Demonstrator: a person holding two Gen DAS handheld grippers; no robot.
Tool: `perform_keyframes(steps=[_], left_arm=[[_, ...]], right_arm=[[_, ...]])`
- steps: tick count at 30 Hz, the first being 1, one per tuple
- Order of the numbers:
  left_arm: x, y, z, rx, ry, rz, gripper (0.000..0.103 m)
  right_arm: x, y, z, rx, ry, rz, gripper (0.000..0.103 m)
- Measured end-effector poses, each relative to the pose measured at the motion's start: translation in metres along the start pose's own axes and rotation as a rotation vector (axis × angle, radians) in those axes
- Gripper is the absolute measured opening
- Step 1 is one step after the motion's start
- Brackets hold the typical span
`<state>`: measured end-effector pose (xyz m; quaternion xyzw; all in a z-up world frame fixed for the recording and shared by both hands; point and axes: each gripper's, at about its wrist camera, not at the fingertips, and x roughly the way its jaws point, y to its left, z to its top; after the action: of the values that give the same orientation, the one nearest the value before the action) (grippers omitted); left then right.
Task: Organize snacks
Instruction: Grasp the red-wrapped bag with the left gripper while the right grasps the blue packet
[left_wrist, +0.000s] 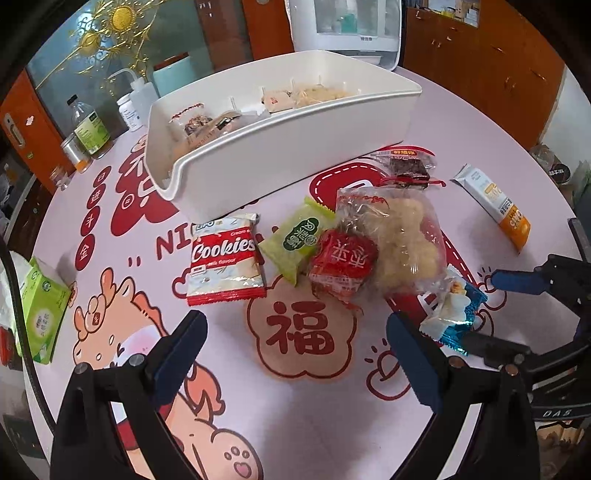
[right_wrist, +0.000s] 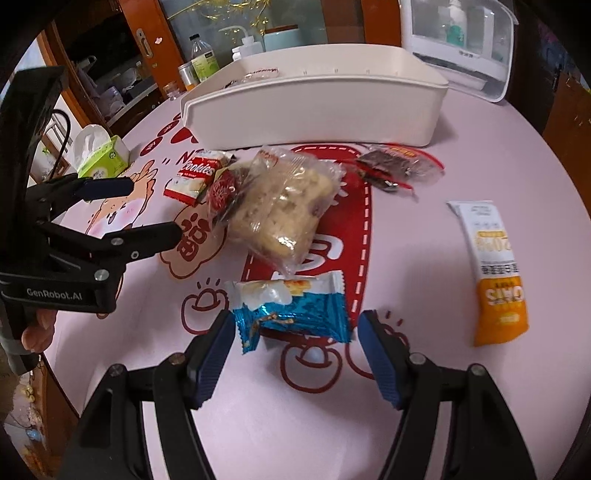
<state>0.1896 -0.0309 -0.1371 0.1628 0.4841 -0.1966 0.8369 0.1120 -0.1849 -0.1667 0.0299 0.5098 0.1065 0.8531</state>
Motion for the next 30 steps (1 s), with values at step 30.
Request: perform_keyframes(steps=[30], left_arm=[[0.045,-0.008,0.029,0.009,0.021,-0.137,0.074]], right_arm=[[0.003,-0.027,-0.008,0.125,-0.020,0.036,0.051]])
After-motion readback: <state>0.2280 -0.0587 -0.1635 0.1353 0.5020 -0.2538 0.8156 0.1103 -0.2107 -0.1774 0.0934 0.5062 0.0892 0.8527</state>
